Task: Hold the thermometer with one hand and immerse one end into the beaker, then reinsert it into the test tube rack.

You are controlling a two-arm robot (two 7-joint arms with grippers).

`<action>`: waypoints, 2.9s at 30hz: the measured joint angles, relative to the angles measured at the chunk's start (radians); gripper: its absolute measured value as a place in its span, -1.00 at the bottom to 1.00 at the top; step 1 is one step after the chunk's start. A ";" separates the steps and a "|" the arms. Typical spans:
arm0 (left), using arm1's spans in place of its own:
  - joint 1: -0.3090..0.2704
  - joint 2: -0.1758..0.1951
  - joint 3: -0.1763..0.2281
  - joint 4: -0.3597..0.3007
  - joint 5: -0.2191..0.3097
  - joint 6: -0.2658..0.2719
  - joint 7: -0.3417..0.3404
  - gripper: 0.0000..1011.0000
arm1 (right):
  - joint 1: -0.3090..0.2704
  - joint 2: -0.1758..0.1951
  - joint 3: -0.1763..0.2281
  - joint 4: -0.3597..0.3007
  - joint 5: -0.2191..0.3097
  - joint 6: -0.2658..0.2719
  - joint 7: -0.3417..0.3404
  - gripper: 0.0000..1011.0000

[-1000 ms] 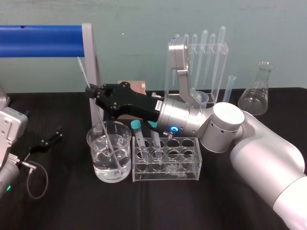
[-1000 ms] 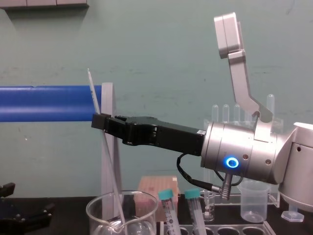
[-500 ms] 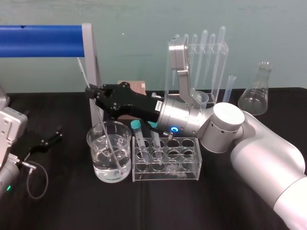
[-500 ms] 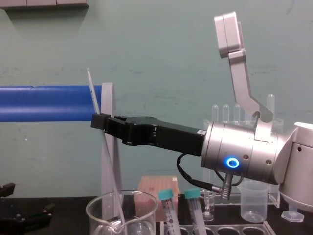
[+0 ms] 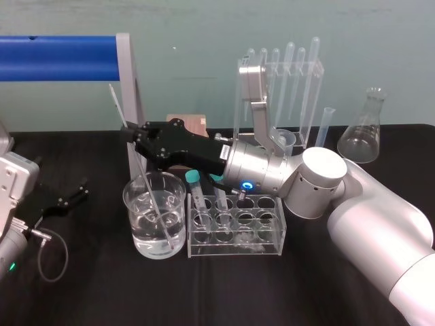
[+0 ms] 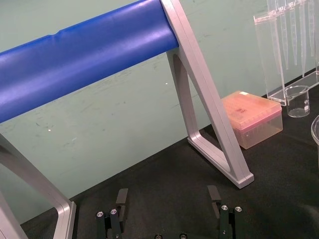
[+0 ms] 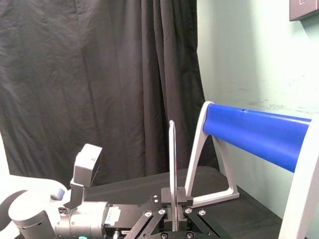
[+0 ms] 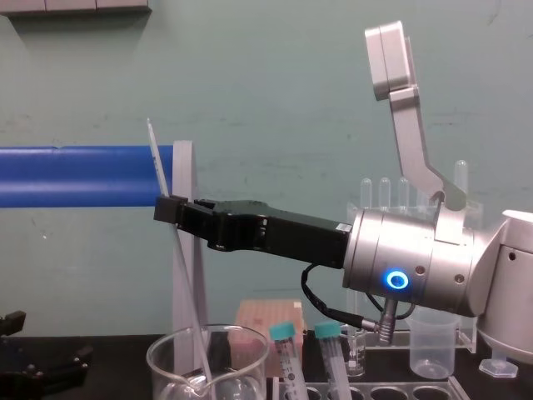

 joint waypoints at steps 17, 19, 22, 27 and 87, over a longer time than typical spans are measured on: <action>0.000 0.000 0.000 0.000 0.000 0.000 0.000 0.99 | -0.003 0.004 -0.001 -0.005 0.000 0.001 -0.004 -0.89; 0.000 0.000 0.000 0.000 0.000 0.000 0.000 0.99 | -0.002 0.004 -0.001 -0.004 0.000 0.001 -0.004 -0.89; 0.000 0.000 0.000 0.000 0.000 0.000 0.000 0.99 | -0.002 0.003 -0.001 -0.004 0.000 0.001 -0.004 -0.89; 0.000 0.000 0.000 0.000 0.000 0.000 0.000 0.99 | -0.001 0.002 -0.002 -0.002 0.000 0.000 -0.004 -0.89; 0.000 0.000 0.000 0.000 0.000 0.000 0.000 0.99 | -0.004 0.131 0.185 -0.403 0.174 0.017 -0.099 -0.89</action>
